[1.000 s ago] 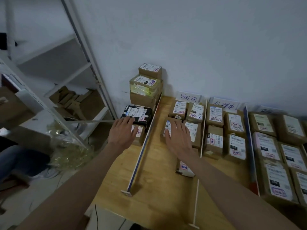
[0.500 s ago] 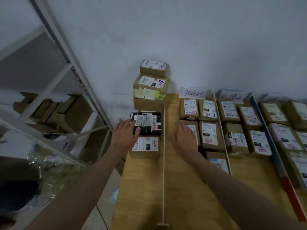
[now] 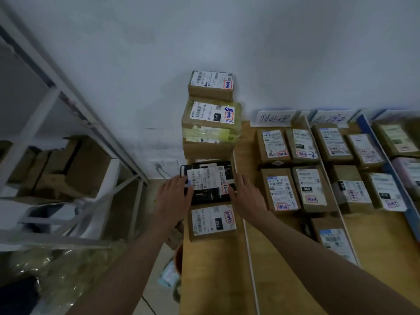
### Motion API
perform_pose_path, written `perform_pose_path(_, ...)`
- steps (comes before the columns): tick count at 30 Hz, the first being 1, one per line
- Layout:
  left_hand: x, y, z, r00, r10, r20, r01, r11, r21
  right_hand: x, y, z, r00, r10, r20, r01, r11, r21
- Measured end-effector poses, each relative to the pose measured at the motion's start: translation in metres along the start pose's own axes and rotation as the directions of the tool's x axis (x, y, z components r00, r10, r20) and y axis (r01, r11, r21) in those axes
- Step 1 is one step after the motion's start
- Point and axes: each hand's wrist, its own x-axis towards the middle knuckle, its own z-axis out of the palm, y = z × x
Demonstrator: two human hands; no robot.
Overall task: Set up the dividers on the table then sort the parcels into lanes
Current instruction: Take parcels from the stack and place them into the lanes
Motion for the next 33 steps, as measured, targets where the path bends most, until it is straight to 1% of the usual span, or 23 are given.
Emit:
perform_pose_path(2,0.009,-0.005,0.011,1.0,-0.024,0.018,0.024,1.0,-0.018,0.011,-0.003,0.005,0.997,0.055,0.057,-0.058,0.997,0.056)
perform_pose_path(5,0.012,-0.008,0.024,0.999,-0.031,0.01,0.032,0.997,-0.066,0.018,-0.006,0.013,0.989,0.116,0.097,-0.129,0.981,0.144)
perform_pose_path(9,0.009,-0.012,0.035,0.998,-0.058,-0.003,0.056,0.976,-0.211,0.017,-0.004,0.023,0.984,0.153,0.086,-0.171,0.949,0.266)
perform_pose_path(10,0.007,-0.012,0.037,0.997,-0.08,0.002,0.077,0.959,-0.272,0.017,-0.003,0.024,0.982,0.166,0.093,-0.187,0.937,0.297)
perform_pose_path(12,0.004,-0.01,0.041,0.988,-0.154,0.025,0.15,0.894,-0.422,0.017,-0.002,0.026,0.974,0.183,0.133,-0.219,0.914,0.342)
perform_pose_path(14,0.003,-0.007,0.042,0.974,-0.219,0.054,0.216,0.837,-0.502,0.019,-0.002,0.025,0.969,0.19,0.158,-0.235,0.904,0.356)
perform_pose_path(15,0.003,-0.005,0.042,0.97,-0.236,0.059,0.232,0.825,-0.516,0.021,-0.001,0.025,0.968,0.192,0.16,-0.239,0.897,0.371)
perform_pose_path(19,0.002,0.003,0.031,0.97,-0.242,0.034,0.22,0.804,-0.553,0.018,-0.003,0.015,0.968,0.197,0.158,-0.251,0.832,0.494)
perform_pose_path(22,-0.004,0.007,0.019,0.97,-0.243,-0.003,0.2,0.805,-0.559,0.01,-0.006,-0.004,0.96,0.237,0.147,-0.277,0.739,0.614)
perform_pose_path(25,-0.012,0.013,0.003,0.968,-0.237,-0.08,0.153,0.815,-0.559,0.0,-0.01,-0.028,0.961,0.244,0.128,-0.259,0.639,0.724)
perform_pose_path(27,-0.017,0.019,-0.012,0.963,-0.229,-0.141,0.12,0.835,-0.537,-0.006,-0.013,-0.04,0.969,0.211,0.126,-0.231,0.605,0.762)
perform_pose_path(29,-0.018,0.023,-0.027,0.959,-0.212,-0.186,0.09,0.856,-0.509,-0.01,-0.014,-0.048,0.977,0.18,0.113,-0.204,0.638,0.743)
perform_pose_path(31,-0.015,0.025,-0.04,0.962,-0.18,-0.205,0.062,0.876,-0.479,-0.004,-0.001,-0.042,0.976,0.166,0.14,-0.216,0.678,0.703)
perform_pose_path(33,-0.016,0.03,-0.049,0.968,-0.146,-0.205,0.044,0.9,-0.434,-0.017,-0.005,-0.058,0.974,0.15,0.17,-0.226,0.687,0.69)
